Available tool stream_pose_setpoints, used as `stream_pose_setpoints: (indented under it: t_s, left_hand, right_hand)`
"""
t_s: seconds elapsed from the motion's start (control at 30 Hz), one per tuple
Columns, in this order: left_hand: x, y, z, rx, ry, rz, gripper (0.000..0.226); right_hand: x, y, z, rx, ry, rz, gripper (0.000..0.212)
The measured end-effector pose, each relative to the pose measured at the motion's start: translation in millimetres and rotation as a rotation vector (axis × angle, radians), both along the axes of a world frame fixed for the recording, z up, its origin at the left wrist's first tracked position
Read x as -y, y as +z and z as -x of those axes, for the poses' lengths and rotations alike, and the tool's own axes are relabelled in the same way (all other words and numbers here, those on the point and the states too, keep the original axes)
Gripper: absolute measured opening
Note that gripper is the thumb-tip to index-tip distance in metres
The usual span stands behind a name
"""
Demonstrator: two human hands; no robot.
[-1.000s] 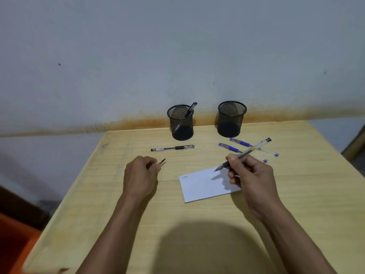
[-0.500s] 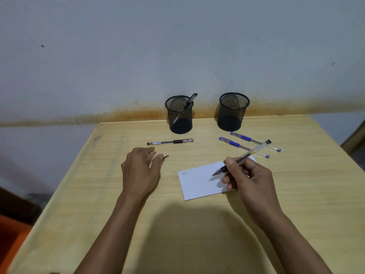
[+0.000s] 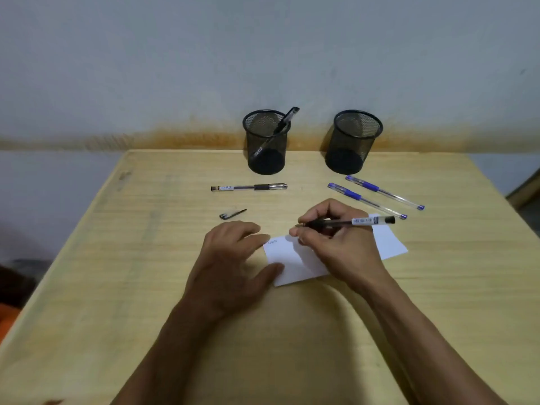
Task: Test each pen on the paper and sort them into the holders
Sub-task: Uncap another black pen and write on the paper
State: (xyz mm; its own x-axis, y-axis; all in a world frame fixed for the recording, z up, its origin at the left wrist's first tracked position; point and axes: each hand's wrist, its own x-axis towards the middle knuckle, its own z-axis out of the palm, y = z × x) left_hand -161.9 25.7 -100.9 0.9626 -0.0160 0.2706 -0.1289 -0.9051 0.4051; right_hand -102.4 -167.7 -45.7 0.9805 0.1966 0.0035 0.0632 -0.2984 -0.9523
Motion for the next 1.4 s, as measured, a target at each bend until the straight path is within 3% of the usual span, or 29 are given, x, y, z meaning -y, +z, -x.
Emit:
stream_pose_setpoints:
  t_s: [0.33, 0.73, 1.4]
  left_hand:
    - [-2, -4, 0, 0.004, -0.006, 0.024, 0.056]
    - [-1, 1, 1, 0.013, -0.01, 0.055, 0.047]
    - [1, 2, 2, -0.014, 0.008, 0.081, 0.048]
  right_hand:
    - [-8, -23, -19, -0.05, 0.052, 0.097, 0.016]
    - [-12, -39, -24, 0.206, 0.097, 0.207, 0.02]
    - [-11, -48, -27, 0.306, 0.099, 0.193, 0.024]
